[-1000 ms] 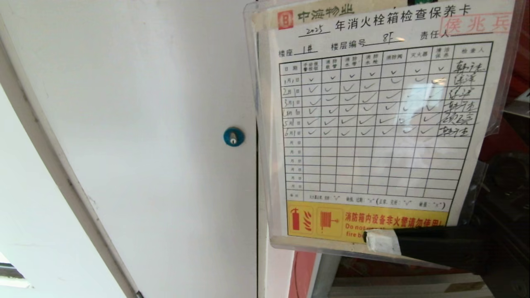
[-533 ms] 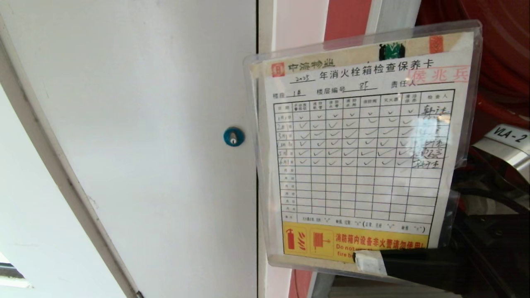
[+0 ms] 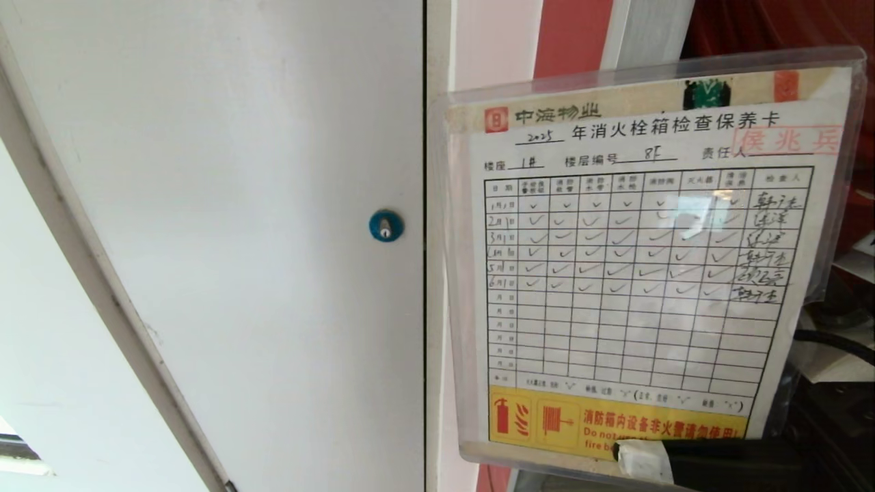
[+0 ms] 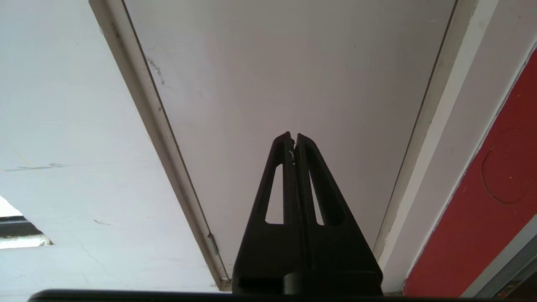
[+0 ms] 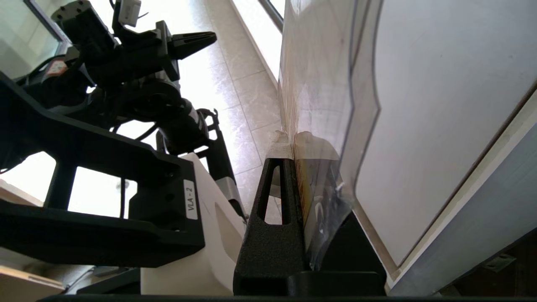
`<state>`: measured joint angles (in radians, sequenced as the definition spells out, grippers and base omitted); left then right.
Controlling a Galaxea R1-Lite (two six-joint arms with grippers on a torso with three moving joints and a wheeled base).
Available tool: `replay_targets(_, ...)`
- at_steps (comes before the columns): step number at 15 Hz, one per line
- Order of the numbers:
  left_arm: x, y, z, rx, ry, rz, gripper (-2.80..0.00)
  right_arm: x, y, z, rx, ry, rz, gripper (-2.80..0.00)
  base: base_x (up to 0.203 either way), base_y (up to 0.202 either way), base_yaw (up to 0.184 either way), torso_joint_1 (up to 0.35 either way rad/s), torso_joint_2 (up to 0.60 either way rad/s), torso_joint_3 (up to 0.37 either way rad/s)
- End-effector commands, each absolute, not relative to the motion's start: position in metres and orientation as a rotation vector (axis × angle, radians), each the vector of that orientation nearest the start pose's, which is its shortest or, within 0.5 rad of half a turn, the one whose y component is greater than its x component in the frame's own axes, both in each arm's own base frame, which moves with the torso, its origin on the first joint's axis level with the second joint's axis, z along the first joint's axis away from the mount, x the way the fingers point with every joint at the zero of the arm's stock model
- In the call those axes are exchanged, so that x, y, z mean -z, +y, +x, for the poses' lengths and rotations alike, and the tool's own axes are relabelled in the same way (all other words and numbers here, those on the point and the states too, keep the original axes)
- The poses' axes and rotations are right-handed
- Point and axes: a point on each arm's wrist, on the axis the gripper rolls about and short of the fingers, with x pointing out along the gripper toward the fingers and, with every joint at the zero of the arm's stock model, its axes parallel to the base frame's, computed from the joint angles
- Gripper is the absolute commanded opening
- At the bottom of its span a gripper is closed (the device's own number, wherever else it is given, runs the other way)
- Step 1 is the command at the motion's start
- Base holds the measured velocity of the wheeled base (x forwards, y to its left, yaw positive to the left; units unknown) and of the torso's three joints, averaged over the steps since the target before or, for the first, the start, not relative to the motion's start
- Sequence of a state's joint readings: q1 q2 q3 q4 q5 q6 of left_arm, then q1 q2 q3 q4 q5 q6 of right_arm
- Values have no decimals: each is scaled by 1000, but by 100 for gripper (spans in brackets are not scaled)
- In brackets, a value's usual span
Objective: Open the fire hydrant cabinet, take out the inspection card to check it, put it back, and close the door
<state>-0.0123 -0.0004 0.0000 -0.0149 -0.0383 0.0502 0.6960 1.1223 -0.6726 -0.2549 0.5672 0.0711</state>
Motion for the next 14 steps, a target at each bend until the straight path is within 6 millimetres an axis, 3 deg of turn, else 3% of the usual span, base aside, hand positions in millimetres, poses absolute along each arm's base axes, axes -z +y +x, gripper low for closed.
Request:
replay_targets(1,-74,-1,-22,51,-4,51,-280,-246,107,108,-1261,231,51,-280,0,0,0,0,0,0)
replay_targets(14,-74,-1,-22,51,-4,51,-280,-249,101,99,-1382,236,89,-280,0,0,0,0,0,0)
